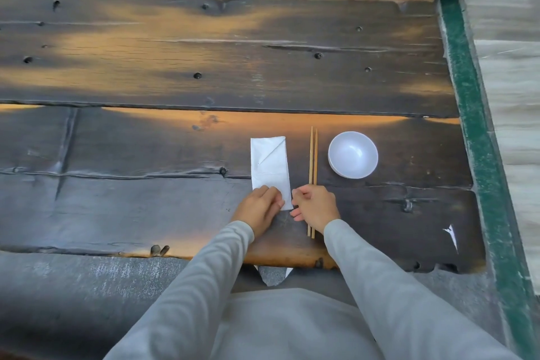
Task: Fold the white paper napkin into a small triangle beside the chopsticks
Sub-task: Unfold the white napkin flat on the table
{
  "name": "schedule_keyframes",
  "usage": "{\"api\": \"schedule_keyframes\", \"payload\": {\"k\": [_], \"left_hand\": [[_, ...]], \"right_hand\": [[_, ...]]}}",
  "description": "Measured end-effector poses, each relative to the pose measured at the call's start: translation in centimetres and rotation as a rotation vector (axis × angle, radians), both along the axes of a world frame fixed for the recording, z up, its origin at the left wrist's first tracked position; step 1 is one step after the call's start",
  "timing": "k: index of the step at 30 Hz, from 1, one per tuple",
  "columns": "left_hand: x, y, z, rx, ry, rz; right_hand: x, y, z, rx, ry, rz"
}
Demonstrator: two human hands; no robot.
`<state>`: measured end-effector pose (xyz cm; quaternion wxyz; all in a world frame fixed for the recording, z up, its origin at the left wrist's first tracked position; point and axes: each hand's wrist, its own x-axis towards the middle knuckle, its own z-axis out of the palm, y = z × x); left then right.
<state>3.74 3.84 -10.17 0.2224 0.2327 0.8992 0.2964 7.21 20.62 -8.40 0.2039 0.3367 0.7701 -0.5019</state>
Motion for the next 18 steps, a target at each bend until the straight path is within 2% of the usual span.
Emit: {"api": "schedule_keyframes", "payload": {"k": [3,7,11,15,18], "left_hand": [[-0.1,-0.3,-0.1,0.073,-0.055,0.07],[-0.1,-0.6,0.4,0.235,-0.175,0.338],[0.1,-1.0,0.6,0.467,-0.331,0.743],[0.1,-2.1,0.9,0.768,-0.601,1.268],[0.2,-3.3,0.9,0.921,-0.734,1.5]], "right_hand": [[-0.1,-0.2,0.1,-0.025,-0.004,-0.033],[0.1,-0.5,-0.1,0.007,0.008,-0.031],[0.0,-1.0,-0.3,0.106,-0.009,0.061],[-0.4,-1.4,-0.3,0.198,-0.022,0.115],[-0.6,-1.7,-0.3,0.209,-0.022,0.101]]}}
